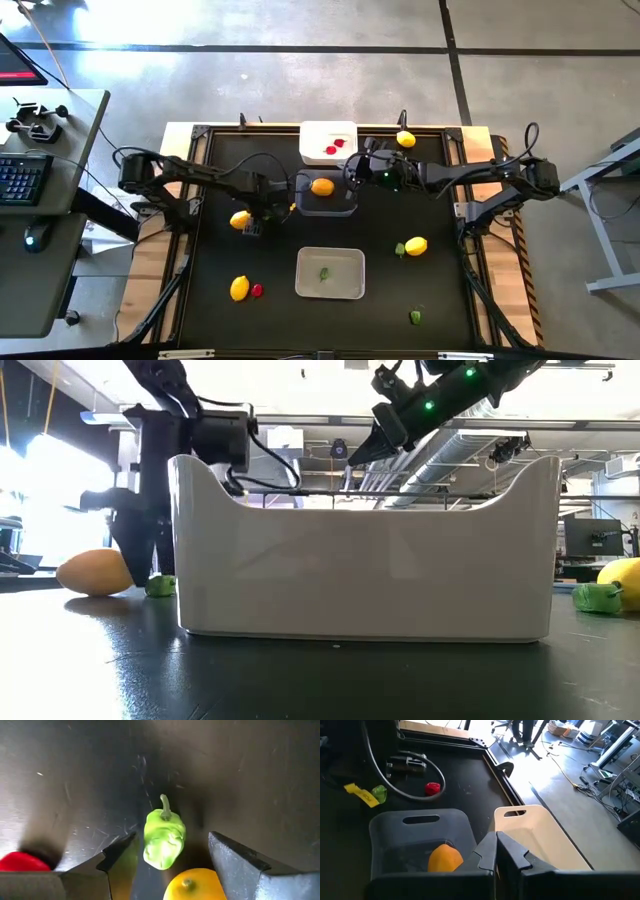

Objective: Sort produce into baskets
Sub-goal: Put the green chili pepper into the gray bin

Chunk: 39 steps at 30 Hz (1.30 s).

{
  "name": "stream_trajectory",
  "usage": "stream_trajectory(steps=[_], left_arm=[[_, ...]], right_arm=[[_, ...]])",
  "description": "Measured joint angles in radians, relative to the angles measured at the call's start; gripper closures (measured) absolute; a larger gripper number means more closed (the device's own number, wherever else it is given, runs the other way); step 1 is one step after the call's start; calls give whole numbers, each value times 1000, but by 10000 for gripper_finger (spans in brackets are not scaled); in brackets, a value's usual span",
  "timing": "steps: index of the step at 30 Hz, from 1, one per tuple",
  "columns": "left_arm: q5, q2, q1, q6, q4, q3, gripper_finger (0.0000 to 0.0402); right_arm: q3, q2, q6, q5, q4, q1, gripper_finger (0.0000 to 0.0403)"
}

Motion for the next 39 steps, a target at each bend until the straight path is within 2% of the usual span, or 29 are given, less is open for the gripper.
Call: stream_trajectory(steps=[7, 18, 22, 27, 32, 36, 39], left_arm=[[-3, 43, 0, 9, 24, 0, 198], [-7, 43, 0, 19, 26, 2, 294], [-8, 43, -1, 19, -31, 40, 320], [-9, 19, -10, 18, -62, 117, 326], [-7, -9, -32, -31, -61, 196, 326], [-4, -9, -71, -76, -59, 238, 326], [-3, -9, -101, -70, -28, 244, 326]], right_arm=[[0, 0, 1, 0, -4, 0, 403], [0, 0, 1, 0, -8, 0, 403], [0, 0, 2, 10, -35, 0, 403], [0, 0, 19, 33, -59, 0, 403], [-6, 0, 1, -47, -53, -5, 403], [-111, 1, -37, -202, 99, -43, 403], [-175, -6, -63, -238, 210, -81, 403]])
